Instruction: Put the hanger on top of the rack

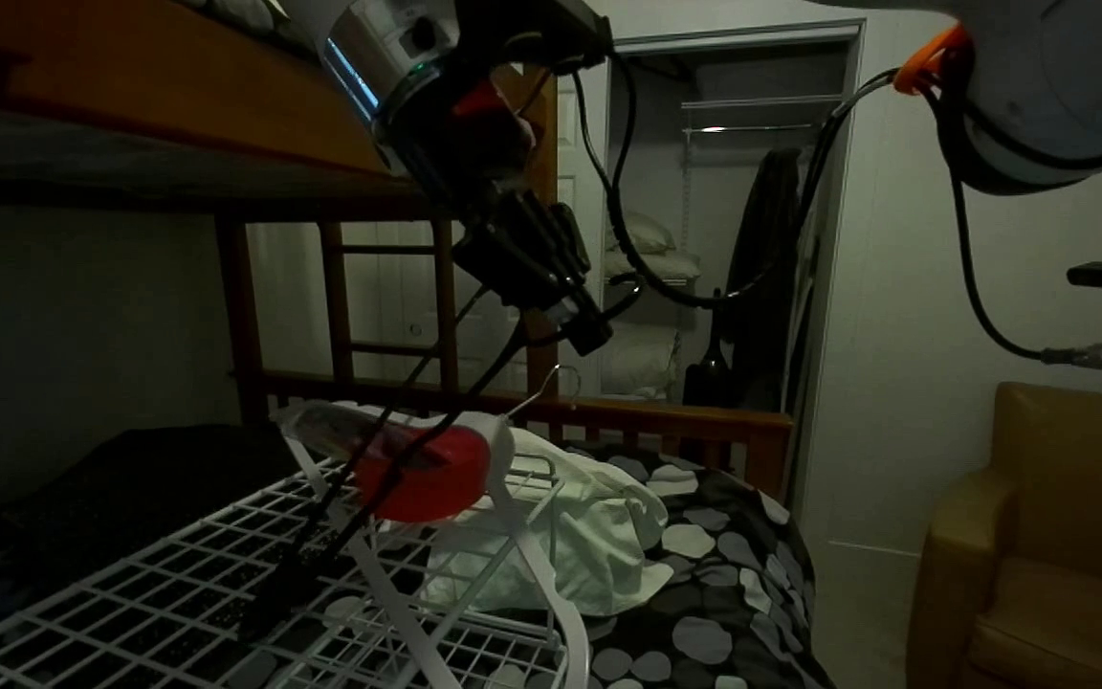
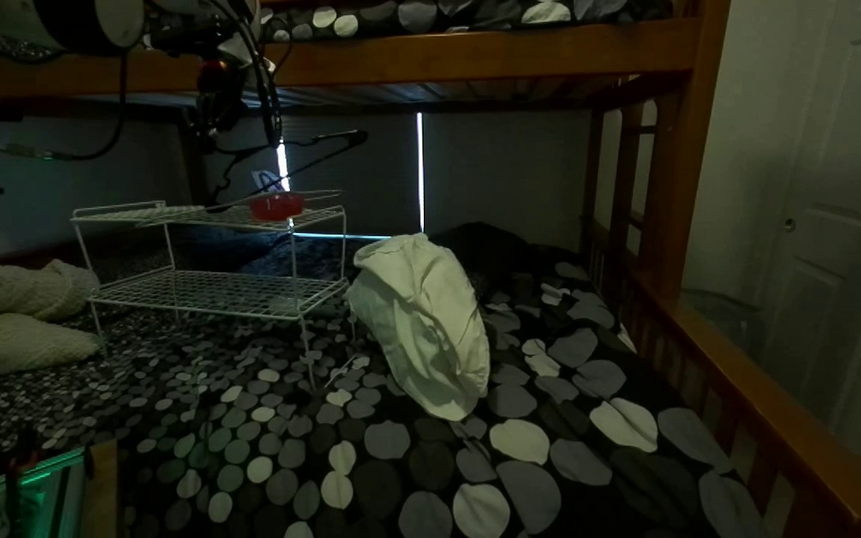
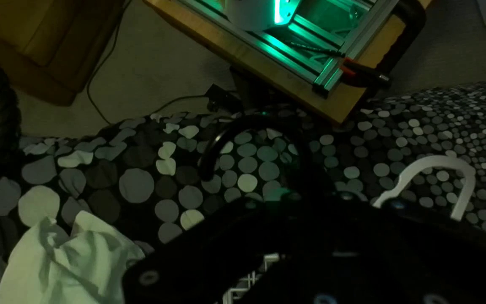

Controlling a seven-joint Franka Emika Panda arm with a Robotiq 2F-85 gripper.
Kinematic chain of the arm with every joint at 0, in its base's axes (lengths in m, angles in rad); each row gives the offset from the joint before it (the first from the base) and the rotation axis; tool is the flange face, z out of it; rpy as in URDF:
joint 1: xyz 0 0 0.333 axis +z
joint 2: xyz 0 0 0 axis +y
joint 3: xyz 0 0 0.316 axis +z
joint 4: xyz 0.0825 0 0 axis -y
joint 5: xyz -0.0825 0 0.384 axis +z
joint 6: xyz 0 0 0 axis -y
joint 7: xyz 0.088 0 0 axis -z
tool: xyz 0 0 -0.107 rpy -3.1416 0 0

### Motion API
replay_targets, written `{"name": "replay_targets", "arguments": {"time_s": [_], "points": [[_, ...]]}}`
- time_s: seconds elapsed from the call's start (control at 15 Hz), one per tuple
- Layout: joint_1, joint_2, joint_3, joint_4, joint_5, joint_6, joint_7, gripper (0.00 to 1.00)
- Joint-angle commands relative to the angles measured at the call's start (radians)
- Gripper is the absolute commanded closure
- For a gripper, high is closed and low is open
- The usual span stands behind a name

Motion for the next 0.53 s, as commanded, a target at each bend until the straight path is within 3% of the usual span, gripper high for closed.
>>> {"name": "replay_targets", "arguments": {"time_s": [0.0, 0.4, 0.47], "points": [[0.002, -0.013, 0.004, 0.004, -0.05, 0.108, -0.101, 0.98], [0.006, 0.019, 0.022, 0.047, -0.066, 0.271, -0.314, 0.98], [0.087, 0.019, -0.096, 0.074, -0.02, 0.276, -0.382, 0.98]]}}
